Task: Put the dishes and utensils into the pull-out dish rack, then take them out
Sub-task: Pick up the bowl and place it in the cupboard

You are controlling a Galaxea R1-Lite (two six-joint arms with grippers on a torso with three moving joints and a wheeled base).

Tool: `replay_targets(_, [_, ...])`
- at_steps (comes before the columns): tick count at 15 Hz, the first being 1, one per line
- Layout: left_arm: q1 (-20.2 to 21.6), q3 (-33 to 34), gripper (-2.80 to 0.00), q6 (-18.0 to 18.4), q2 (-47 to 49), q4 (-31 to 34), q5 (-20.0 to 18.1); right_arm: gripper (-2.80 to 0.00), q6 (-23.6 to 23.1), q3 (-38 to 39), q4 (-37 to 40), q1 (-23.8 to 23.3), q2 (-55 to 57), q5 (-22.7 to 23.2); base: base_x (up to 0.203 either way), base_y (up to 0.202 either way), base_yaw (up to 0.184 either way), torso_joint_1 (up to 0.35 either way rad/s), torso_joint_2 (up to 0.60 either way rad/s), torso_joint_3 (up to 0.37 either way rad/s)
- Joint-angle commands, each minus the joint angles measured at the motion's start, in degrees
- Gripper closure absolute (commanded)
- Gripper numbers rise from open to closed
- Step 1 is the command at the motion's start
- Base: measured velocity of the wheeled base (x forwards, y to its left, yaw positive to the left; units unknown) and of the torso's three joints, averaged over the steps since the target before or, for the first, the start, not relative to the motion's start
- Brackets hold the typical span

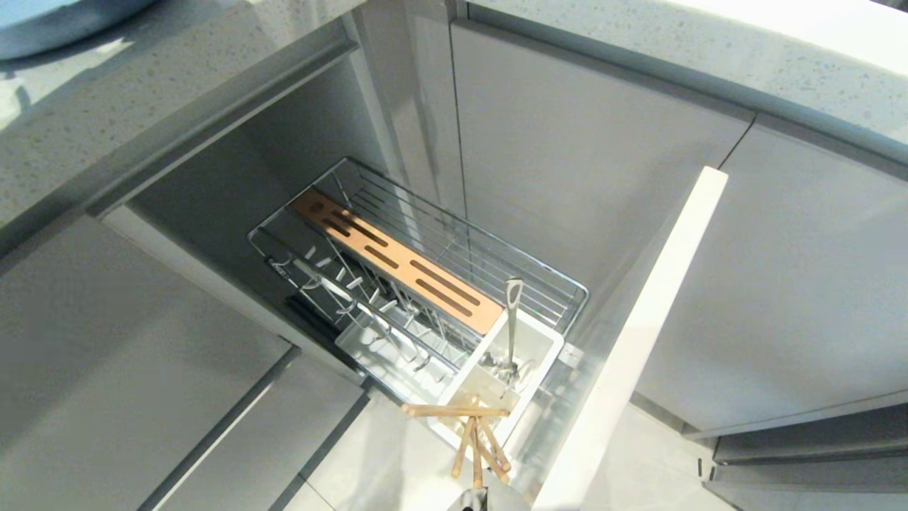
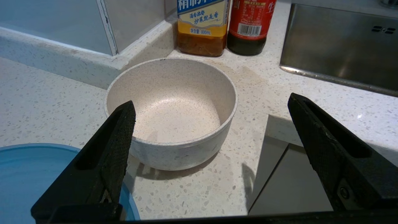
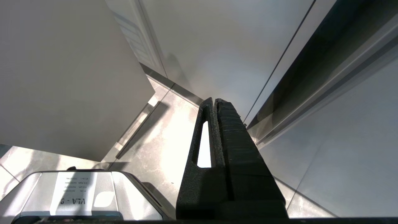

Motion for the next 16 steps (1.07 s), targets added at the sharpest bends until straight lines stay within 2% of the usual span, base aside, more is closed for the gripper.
replay_targets(1, [0.7, 0.0, -2.8, 0.1, 0.8, -0.1, -0.4, 0.0, 0.0, 0.0, 0.0, 0.0, 0.0, 0.0, 0.0, 0.0, 0.0, 0.0, 0.0, 0.0])
replay_targets(3, [1.2, -0.1, -2.8, 0.1, 1.1, -0.1, -1.6, 0.0, 0.0, 0.0, 0.0, 0.0, 0.0, 0.0, 0.0, 0.0, 0.0, 0.0, 0.0, 0.0])
replay_targets(16, [1.9, 0.1, -2.8, -0.5, 2.6, 0.9, -1.4, 0.0, 0.0, 0.1, 0.0, 0.0, 0.0, 0.0, 0.0, 0.0, 0.0, 0.0, 0.0, 0.0])
